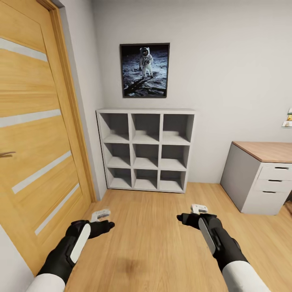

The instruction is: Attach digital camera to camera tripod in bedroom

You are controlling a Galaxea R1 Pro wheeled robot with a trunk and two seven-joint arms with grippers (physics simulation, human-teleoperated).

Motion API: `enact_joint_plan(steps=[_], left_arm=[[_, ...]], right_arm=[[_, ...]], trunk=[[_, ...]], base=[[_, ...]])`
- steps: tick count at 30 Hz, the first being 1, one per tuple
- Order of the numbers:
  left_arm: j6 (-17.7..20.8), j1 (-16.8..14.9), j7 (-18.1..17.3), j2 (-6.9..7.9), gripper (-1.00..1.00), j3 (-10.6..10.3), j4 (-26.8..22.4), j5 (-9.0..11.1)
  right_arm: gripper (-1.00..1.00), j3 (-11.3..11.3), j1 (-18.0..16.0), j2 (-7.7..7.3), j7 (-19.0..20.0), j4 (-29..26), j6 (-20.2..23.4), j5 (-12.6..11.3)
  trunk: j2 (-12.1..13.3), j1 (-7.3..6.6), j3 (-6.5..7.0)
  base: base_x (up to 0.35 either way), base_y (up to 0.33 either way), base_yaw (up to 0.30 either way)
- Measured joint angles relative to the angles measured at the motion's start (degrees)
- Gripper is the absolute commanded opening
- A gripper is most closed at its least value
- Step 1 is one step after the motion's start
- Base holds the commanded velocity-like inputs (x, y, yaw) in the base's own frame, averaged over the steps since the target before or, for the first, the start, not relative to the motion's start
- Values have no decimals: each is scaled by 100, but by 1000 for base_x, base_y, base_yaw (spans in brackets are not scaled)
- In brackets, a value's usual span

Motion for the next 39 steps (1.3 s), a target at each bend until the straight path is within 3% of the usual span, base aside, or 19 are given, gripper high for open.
enact_joint_plan(steps=[12, 15, 19, 39], left_arm=[[9, -13, 7, -218, 100, -67, -243, 63], [20, -14, 14, -357, 100, -131, -241, 68], [25, -15, 16, -435, 100, -158, -229, 63], [51, -15, -40, -454, 100, -164, -235, 117]], right_arm=[[100, 32, -46, -3, 18, -101, 239, -113], [100, 33, -47, -7, 19, -104, 258, -122], [100, 34, -47, 5, 19, -105, 265, -127], [100, 14, -48, -18, 166, -105, 275, -166]], trunk=[[0, 1, -2], [0, 1, -2], [0, 1, -2], [-800, 439, -361]], base=[[0, 0, 0], [0, 0, 0], [0, 0, 0], [0, 0, 0]])
